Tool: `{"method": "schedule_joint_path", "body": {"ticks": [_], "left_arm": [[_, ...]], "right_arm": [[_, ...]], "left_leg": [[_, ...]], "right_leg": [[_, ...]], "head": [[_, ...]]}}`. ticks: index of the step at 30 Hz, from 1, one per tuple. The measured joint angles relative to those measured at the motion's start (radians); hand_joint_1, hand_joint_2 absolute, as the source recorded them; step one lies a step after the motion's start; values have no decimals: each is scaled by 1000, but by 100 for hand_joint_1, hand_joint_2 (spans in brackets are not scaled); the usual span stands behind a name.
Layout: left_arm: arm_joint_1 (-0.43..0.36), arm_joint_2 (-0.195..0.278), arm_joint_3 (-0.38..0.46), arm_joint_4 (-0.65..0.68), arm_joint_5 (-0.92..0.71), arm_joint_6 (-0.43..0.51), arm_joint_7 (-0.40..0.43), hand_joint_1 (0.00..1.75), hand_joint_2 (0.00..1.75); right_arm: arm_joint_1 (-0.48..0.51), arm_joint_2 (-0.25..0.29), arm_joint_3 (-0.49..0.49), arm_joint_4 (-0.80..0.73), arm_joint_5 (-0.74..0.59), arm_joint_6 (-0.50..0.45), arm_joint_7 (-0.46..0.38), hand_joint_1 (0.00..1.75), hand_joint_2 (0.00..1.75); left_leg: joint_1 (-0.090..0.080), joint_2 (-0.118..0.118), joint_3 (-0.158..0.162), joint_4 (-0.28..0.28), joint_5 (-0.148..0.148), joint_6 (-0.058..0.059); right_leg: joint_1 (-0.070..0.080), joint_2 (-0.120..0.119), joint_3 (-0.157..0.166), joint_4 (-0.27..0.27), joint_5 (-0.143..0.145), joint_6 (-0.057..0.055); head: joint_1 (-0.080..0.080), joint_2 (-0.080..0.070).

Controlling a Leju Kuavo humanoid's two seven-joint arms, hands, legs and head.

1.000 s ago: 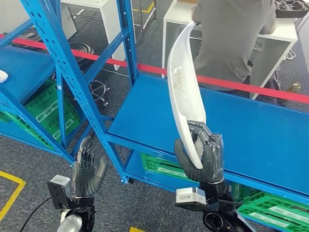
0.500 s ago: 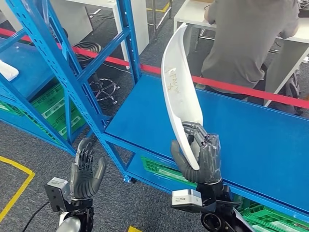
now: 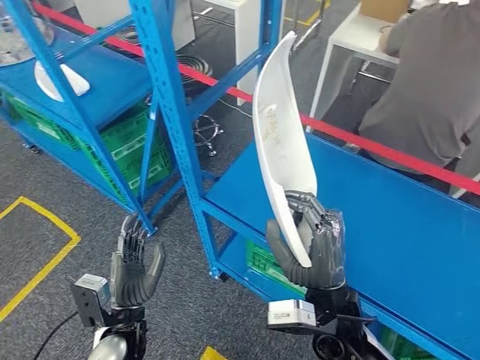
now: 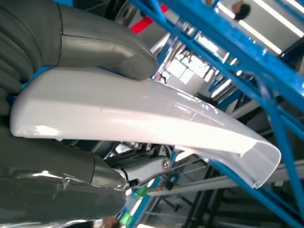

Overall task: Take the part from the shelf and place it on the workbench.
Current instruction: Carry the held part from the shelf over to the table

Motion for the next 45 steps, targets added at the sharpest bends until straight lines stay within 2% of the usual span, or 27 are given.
{"method": "schedule_joint_path", "body": {"ticks": [2,3,5,6,8,10,11,13,15,17,18,20,22,24,26,28,30,32,33,34,35,38,39,41,42,43,45], "left_arm": [[1,-3,0,0,0,-1,0,0,175],[2,-3,0,1,0,-1,0,0,175],[2,-4,0,1,0,-1,0,0,175],[2,-4,0,2,0,-1,0,0,175],[1,-6,0,2,0,-2,0,0,175],[1,-6,0,2,0,-2,0,0,175],[2,-5,0,2,1,-3,0,0,175],[1,-5,0,3,1,-5,0,0,175],[-2,-5,0,4,2,-6,0,0,175],[-3,-6,0,6,3,-7,0,0,175],[-3,-6,0,8,5,-7,0,0,175],[-3,-6,0,10,6,-7,-2,0,175],[-5,-7,0,10,7,-7,-4,0,175],[-8,-8,0,10,7,-7,-6,0,175],[-9,-9,0,11,8,-7,-8,0,175],[-9,-9,0,12,8,-7,-9,0,175],[-11,-11,0,13,8,-8,-10,0,175],[-10,-13,0,15,8,-11,-10,0,175],[-9,-13,0,16,8,-13,-10,0,175],[-8,-13,0,17,8,-15,-10,0,175],[-7,-13,0,18,8,-17,-10,0,175],[-10,-15,0,19,8,-21,-10,0,175],[-11,-16,0,19,8,-22,-10,0,175],[-11,-16,0,19,8,-25,-10,0,175],[-10,-15,0,20,8,-25,-11,0,175],[-11,-15,0,20,8,-25,-11,0,175],[-14,-14,-1,20,8,-25,-11,0,175]], "right_arm": [[2,0,2,0,0,0,1,175,175],[2,0,3,0,0,0,2,175,175],[2,0,3,0,0,0,2,175,175],[2,0,4,0,0,0,2,175,175],[2,0,5,-1,1,0,2,175,175],[2,0,6,-1,2,0,4,175,175],[1,0,6,-2,4,0,5,175,175],[-1,0,8,-4,8,0,8,175,175],[0,0,9,-7,10,0,8,175,175],[2,0,10,-8,11,0,7,175,175],[2,0,10,-8,11,0,6,175,175],[2,0,10,-8,11,0,6,175,175],[1,0,10,-8,10,0,4,175,175],[0,0,11,-9,10,0,-2,175,175],[-1,0,11,-9,12,0,-8,175,175],[-3,0,12,-11,18,0,-15,175,175],[-4,0,13,-12,33,0,-23,175,175],[-3,0,16,-12,50,0,-29,175,175],[-3,0,17,-12,57,0,-30,175,175],[-3,0,17,-12,62,0,-30,175,175],[-4,0,18,-12,65,0,-31,175,175],[-4,0,20,-12,67,0,-31,175,175],[-4,0,21,-12,67,0,-31,175,175],[-8,0,23,-13,67,0,-32,175,175],[-10,0,24,-13,67,0,-31,175,175],[-13,0,26,-13,67,0,-30,175,175],[-14,0,29,-13,67,0,-27,175,175]], "left_leg": [[1,-27,0,1,-1,0],[2,-43,1,2,-1,-1],[7,-74,3,9,-5,-8],[9,-89,2,16,-9,-14],[11,-115,-8,28,-11,-27],[14,-139,-17,28,-7,-39],[16,-134,-20,30,-6,-45],[13,-79,-44,74,-29,-53],[10,-12,-110,202,-87,-59],[12,5,-177,325,-128,-60],[12,6,-189,343,-127,-58],[9,18,-143,249,-72,-47],[-4,61,-63,95,-18,-29],[-16,81,-32,32,-7,-18],[-15,54,-30,24,-3,-13],[-8,29,-20,8,4,-7],[-2,6,-12,0,9,-1],[-1,-21,-12,0,9,1],[-1,-36,-11,1,8,1],[0,-51,-10,2,8,1],[1,-68,-8,4,7,-1],[2,-112,-10,17,0,-14],[3,-123,-14,20,-1,-19],[7,-146,-21,18,3,-32],[8,-141,-24,21,2,-37],[7,-116,-35,41,-10,-43],[6,-40,-88,143,-62,-52]], "right_leg": [[-5,13,-53,100,-29,6],[-7,15,-55,96,-13,9],[-16,32,-6,-21,64,16],[-21,58,25,-92,94,20],[-27,97,60,-171,117,18],[-23,91,64,-178,114,3],[-22,78,66,-180,116,-3],[-22,51,71,-185,120,-16],[-18,22,71,-186,118,-25],[-13,-8,71,-186,116,-29],[-11,-22,72,-186,114,-30],[-7,-49,76,-186,110,-31],[-2,-73,82,-186,105,-27],[0,-91,86,-188,99,-19],[0,-109,93,-193,94,-10],[-2,-77,88,-169,71,-2],[-5,-14,41,-62,14,4],[-5,12,-30,78,-37,8],[-6,15,-52,111,-38,9],[-6,16,-56,105,-20,10],[-8,21,-36,51,20,10],[-21,86,48,-157,119,10],[-22,102,59,-185,123,7],[-18,90,66,-192,122,-5],[-17,78,71,-196,124,-12],[-17,64,76,-200,127,-19],[-17,34,82,-206,130,-28]], "head": [[10,0],[12,0],[15,0],[18,0],[20,0],[18,0],[15,0],[3,0],[-11,0],[-16,0],[-17,0],[-18,0],[-17,0],[-16,0],[-15,0],[-12,0],[-2,0],[8,0],[12,0],[14,0],[17,0],[24,0],[23,0],[19,0],[18,0],[12,0],[-3,0]]}}
